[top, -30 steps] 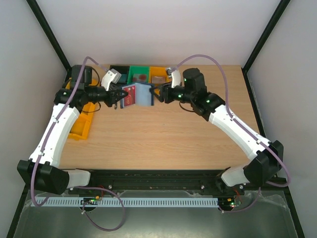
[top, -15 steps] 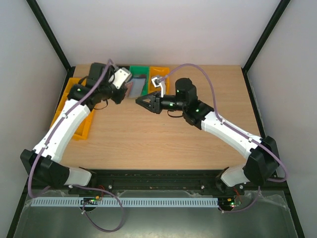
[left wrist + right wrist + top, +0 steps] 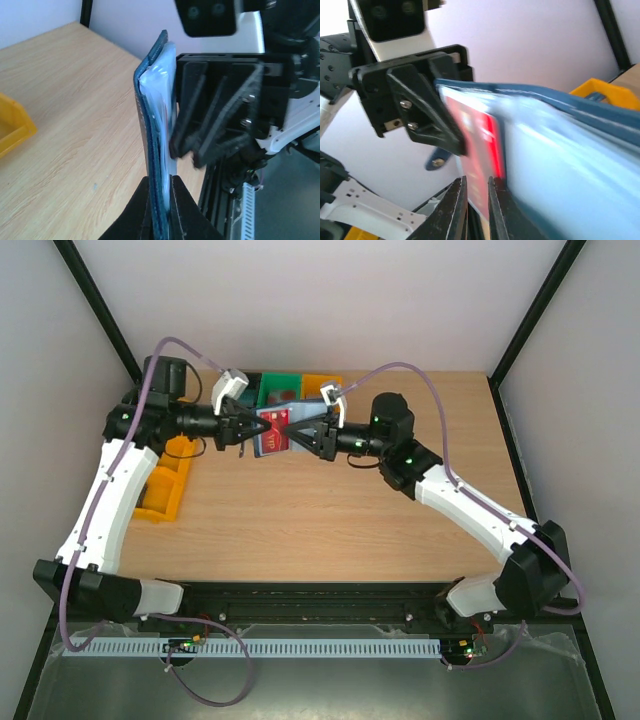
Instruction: Take the credit cards out of the card holder
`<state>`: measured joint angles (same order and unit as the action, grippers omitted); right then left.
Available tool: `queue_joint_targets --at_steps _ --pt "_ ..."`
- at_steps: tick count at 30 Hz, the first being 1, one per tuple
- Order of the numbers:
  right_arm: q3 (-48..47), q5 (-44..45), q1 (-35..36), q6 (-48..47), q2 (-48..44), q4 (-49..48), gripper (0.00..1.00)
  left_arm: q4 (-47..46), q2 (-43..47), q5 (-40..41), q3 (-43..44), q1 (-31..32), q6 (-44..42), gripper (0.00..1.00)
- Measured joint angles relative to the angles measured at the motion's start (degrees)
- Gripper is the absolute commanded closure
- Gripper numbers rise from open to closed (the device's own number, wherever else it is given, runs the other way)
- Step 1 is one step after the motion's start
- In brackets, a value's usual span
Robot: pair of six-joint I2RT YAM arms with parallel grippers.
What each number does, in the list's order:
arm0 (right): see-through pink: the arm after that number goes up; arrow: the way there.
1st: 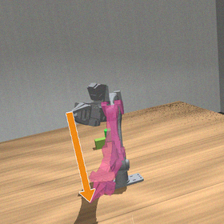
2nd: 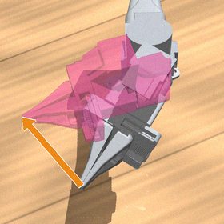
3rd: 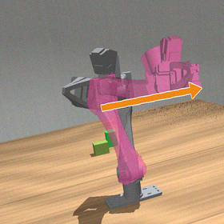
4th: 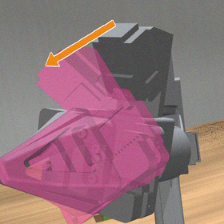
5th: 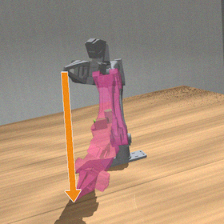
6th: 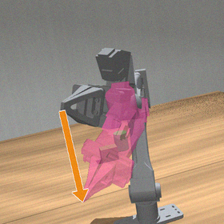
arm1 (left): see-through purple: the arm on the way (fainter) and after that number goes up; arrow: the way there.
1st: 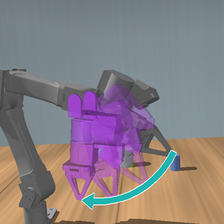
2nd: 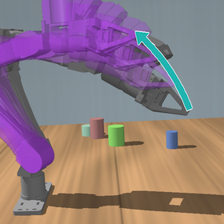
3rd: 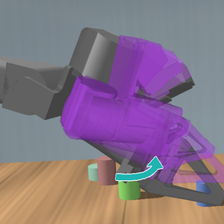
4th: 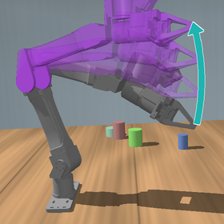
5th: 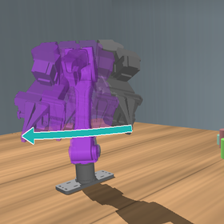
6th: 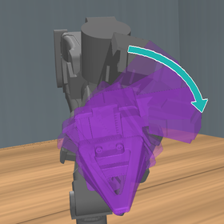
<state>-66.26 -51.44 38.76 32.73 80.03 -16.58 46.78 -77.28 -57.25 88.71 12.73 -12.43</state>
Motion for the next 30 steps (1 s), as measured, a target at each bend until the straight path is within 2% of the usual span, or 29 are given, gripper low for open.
queue_joint_targets --at_steps 4,13,14,16,20,25,28,30 --pt "-0.2 0.8 -1.1 -3.0 -1.2 2.8 0.86 2.2 1.0 -5.8 0.8 -1.8 -2.1 0.98" --pt "-1.7 -1.0 -0.9 -6.4 -1.5 5.8 0.81 5.7 1.0 -9.1 1.4 -1.8 -6.6 0.98" --pt "-1.7 -1.2 -0.8 -6.6 -1.5 5.8 0.83 5.7 1.0 -9.2 1.4 -1.7 -6.7 0.98" --pt "-1.7 -1.8 -0.5 -6.9 -1.5 5.9 0.97 5.9 1.0 -9.4 1.4 -1.4 -6.9 0.98" --pt "-2.1 -4.3 0.0 -8.2 -1.5 6.0 0.98 6.3 1.0 -9.4 1.4 -1.2 -6.8 0.97" --pt "-0.7 -6.2 0.0 -9.9 -3.9 5.4 0.98 6.6 1.2 -11.3 1.4 -1.1 -6.4 0.77" --pt "-0.2 -7.1 0.3 -10.5 -5.6 5.4 0.98 6.3 1.4 -12.5 1.2 -0.9 -6.8 0.71" --pt "-0.2 -7.6 0.2 -10.6 -6.1 5.3 0.98 6.3 1.4 -13.2 1.2 -0.9 -6.9 0.72"
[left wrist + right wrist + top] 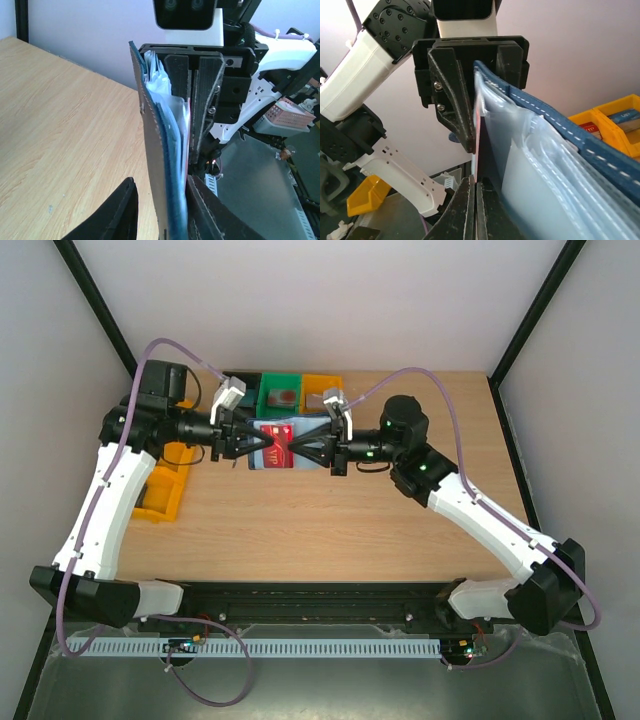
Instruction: Take the credit cards out of the card holder
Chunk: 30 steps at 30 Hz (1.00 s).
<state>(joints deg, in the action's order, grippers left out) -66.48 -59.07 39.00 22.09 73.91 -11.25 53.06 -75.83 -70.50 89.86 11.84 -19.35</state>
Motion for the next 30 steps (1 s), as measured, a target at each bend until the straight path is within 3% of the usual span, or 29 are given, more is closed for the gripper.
queue_joint_targets --at_steps 2,6,9,16,30 --pt "0.0 -0.4 -0.4 0.0 0.0 0.0 0.98 0.0 0.2 -0.5 -0.2 -0.1 -0.4 0.7" --pt "0.3 -0.6 -1.6 0.0 0.0 0.0 0.98 0.6 0.6 -1.5 -1.1 -0.9 -1.7 0.54" --pt "0.3 -0.6 -2.6 -0.1 0.0 0.3 0.98 1.1 0.8 -1.7 -1.3 -1.6 -2.7 0.54" --pt "0.3 -0.6 -3.1 -0.2 0.0 0.7 0.98 1.6 1.1 -2.1 -1.9 -1.9 -3.8 0.97" --pt "1.2 -0.4 -6.4 -1.1 -2.3 2.1 0.98 -2.7 1.2 -1.0 -3.1 -4.5 1.5 0.98"
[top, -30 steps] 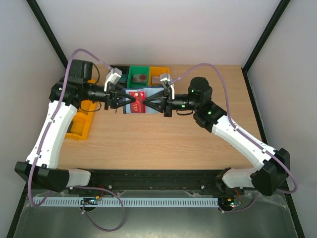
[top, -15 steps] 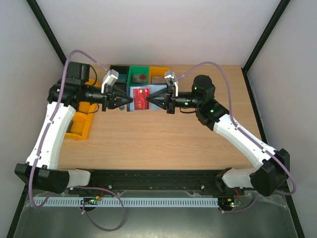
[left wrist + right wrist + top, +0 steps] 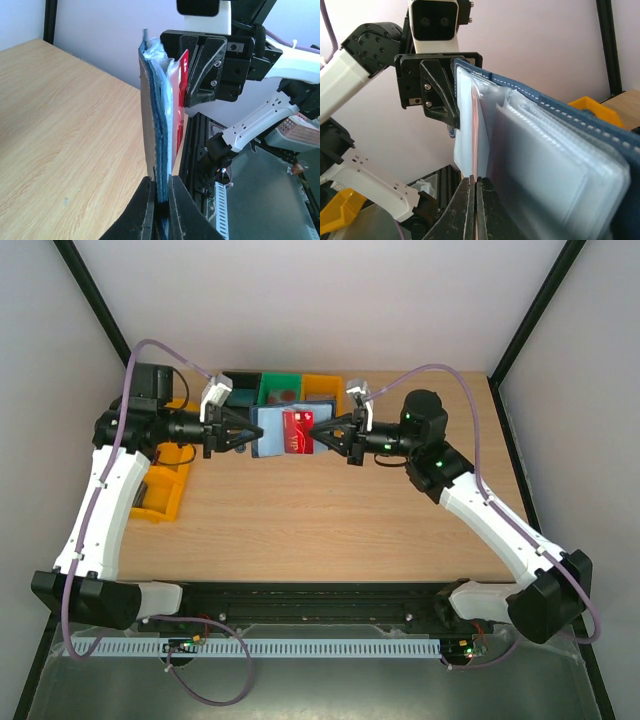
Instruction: Take the credit cards out of the card holder
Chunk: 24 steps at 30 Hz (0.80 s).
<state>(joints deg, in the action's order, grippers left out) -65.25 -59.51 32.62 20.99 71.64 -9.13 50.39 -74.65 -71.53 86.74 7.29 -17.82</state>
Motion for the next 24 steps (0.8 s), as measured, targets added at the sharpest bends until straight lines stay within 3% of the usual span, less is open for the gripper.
queue_joint_targets --at_steps 10,15,20,24 --pt "0.3 3.0 -5.7 -2.8 -2.0 5.1 0.98 -2.5 1.2 2.1 -3.0 -2.0 2.2 0.98" --pt "0.4 6.8 -13.9 -3.3 -5.3 8.2 0.98 -9.0 1.4 4.3 -16.3 -3.5 5.5 0.98" --pt "-0.2 7.3 -14.1 -3.7 -5.9 11.0 0.98 -15.4 -5.9 9.6 -30.9 0.6 7.9 0.98" --pt "-0.3 7.1 -14.1 -3.0 -5.9 11.6 0.98 -20.5 -12.7 10.7 -36.9 4.0 9.8 0.98"
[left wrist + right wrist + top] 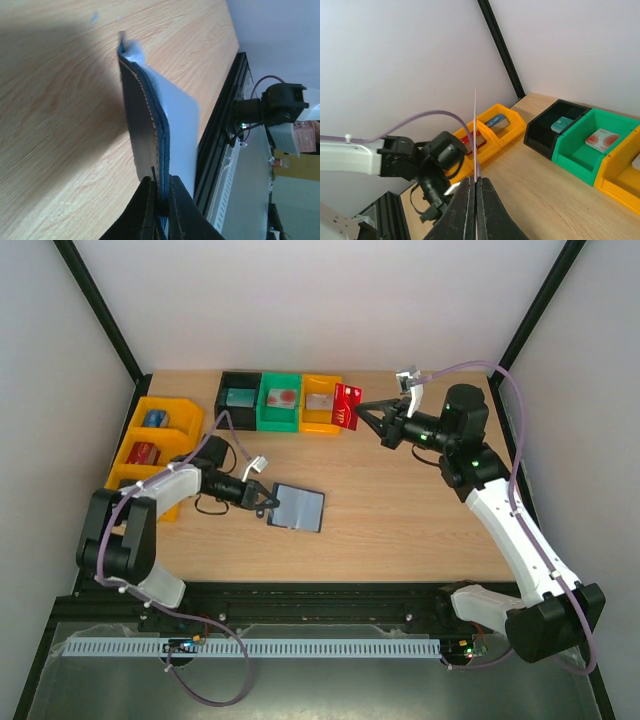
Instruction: Take the credit cards out of the card holder
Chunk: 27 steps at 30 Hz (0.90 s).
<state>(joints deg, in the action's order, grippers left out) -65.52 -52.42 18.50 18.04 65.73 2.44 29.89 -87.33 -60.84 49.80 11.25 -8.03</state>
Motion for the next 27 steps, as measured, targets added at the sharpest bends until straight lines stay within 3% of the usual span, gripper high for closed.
queue_joint_targets --at_steps 3,4,5,7,8,9,16,22,27 --pt "0.0 0.0 0.0 0.4 -0.2 0.6 0.98 -2.7 -4.7 1.1 -0.8 0.2 0.9 0.96" --pt "0.0 0.0 0.0 0.4 -0.2 0.8 0.98 -3.6 -6.1 1.9 -0.8 0.2 1.1 0.88" --pt "0.0 0.0 0.0 0.4 -0.3 1.1 0.98 -4.6 -7.3 2.8 -0.9 0.2 1.4 0.72" --pt "0.0 -0.1 0.0 0.4 -0.4 1.9 0.98 -7.0 -8.8 4.5 -1.6 -0.2 2.2 0.25" --pt "0.0 -0.1 0.0 0.4 -0.4 2.2 0.98 -8.0 -9.2 5.6 -2.2 -0.3 2.6 0.06" --pt "0.0 -0.1 0.0 0.4 -0.4 2.4 0.98 -8.7 -9.4 6.8 -2.8 -0.6 3.0 0.01" --pt "-2.9 0.1 1.0 0.1 0.8 6.5 0.98 -6.3 -6.0 15.1 -0.5 -2.3 1.0 0.0" --pt "-8.8 0.3 4.2 -0.8 6.5 11.2 0.98 1.0 5.0 18.5 16.3 -3.9 -8.1 0.0" --pt "-11.8 -1.7 4.5 3.7 9.7 12.3 0.98 9.3 13.3 18.1 30.9 -5.9 -16.6 0.01"
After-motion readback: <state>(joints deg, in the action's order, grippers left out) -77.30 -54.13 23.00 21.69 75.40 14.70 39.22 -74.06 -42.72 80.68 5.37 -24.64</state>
